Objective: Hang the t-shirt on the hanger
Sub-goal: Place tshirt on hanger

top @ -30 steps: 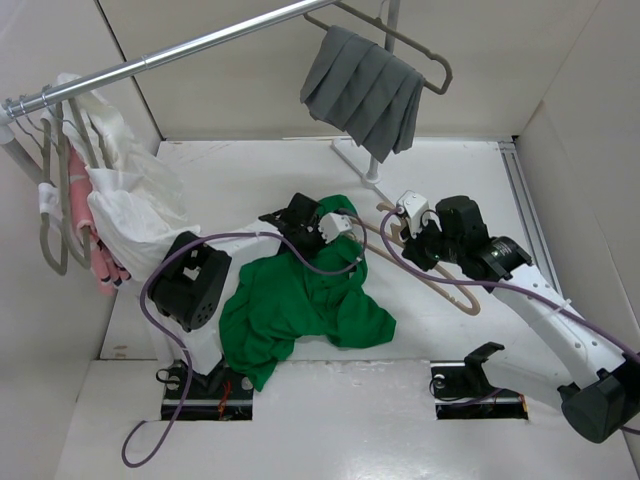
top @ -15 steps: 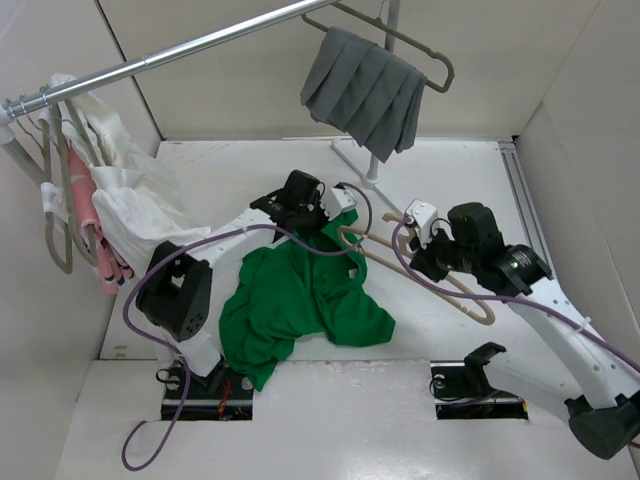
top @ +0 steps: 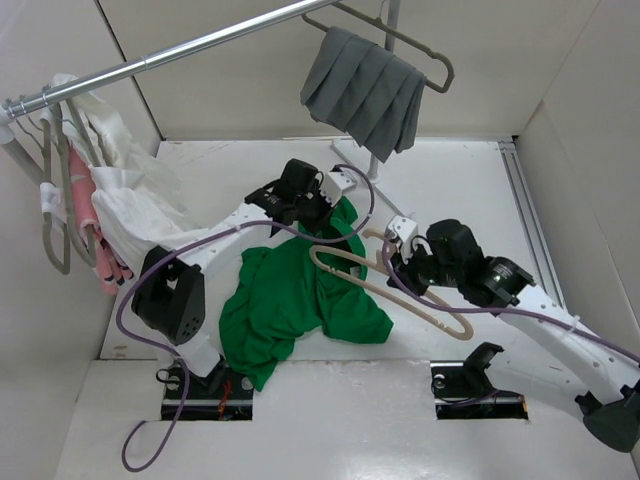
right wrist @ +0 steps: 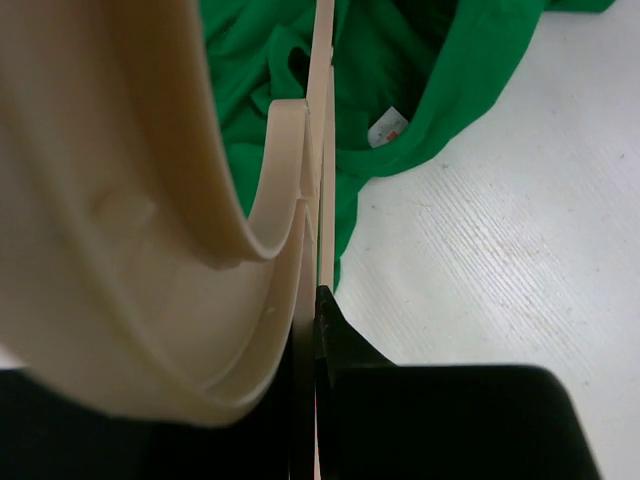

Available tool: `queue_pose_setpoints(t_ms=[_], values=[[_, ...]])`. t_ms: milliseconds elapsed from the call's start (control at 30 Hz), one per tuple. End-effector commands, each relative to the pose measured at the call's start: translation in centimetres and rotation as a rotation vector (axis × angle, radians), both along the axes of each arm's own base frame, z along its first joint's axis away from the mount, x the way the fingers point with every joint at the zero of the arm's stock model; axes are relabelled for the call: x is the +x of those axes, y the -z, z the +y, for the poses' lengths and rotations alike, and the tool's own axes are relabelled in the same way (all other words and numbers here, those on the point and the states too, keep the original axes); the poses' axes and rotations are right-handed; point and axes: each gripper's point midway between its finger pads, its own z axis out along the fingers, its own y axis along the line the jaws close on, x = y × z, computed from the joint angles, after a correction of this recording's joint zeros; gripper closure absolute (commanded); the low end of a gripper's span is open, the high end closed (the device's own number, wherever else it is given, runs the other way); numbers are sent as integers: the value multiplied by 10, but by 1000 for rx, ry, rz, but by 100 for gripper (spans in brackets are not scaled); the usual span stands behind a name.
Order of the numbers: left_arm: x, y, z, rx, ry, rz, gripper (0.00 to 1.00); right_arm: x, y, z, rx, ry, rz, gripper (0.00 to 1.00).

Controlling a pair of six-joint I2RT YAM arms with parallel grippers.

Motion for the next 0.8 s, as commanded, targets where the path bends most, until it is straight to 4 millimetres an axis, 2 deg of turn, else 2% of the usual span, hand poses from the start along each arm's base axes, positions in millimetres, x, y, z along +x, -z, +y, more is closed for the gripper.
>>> queue_pose_setpoints(t_ms=[0, 100, 167, 200, 300, 367, 533, 567, 633, 767], values=[[-7, -53, -8, -124, -3, -25, 100, 23, -22, 12, 81, 77, -78, 100], [-17, -50, -3, -111, 16, -13, 100, 29, -21, 6, 49, 121, -90, 100], [-16, -46, 4, -75, 15, -41, 100, 27, -22, -1, 28, 139, -86, 100], [-17, -37, 9, -47, 17, -41, 100, 27, -27, -5, 23, 145, -103, 100], [-11, -34, 18, 11, 24, -103, 100, 22, -33, -9, 27, 145, -107, 100], [-9, -36, 18, 10, 30, -116, 100, 20, -38, -11, 43, 146, -123, 100], [-7, -40, 16, 4, 30, -125, 100, 15, -32, -6, 49, 124, -100, 100], [-7, -40, 16, 4, 30, -125, 100, 15, -38, -6, 67, 130, -106, 100], [-7, -40, 16, 4, 30, -125, 100, 14, -38, -6, 62, 131, -111, 100], [-15, -38, 9, 30, 67, -139, 100, 11, -24, -14, 9, 141, -86, 100]])
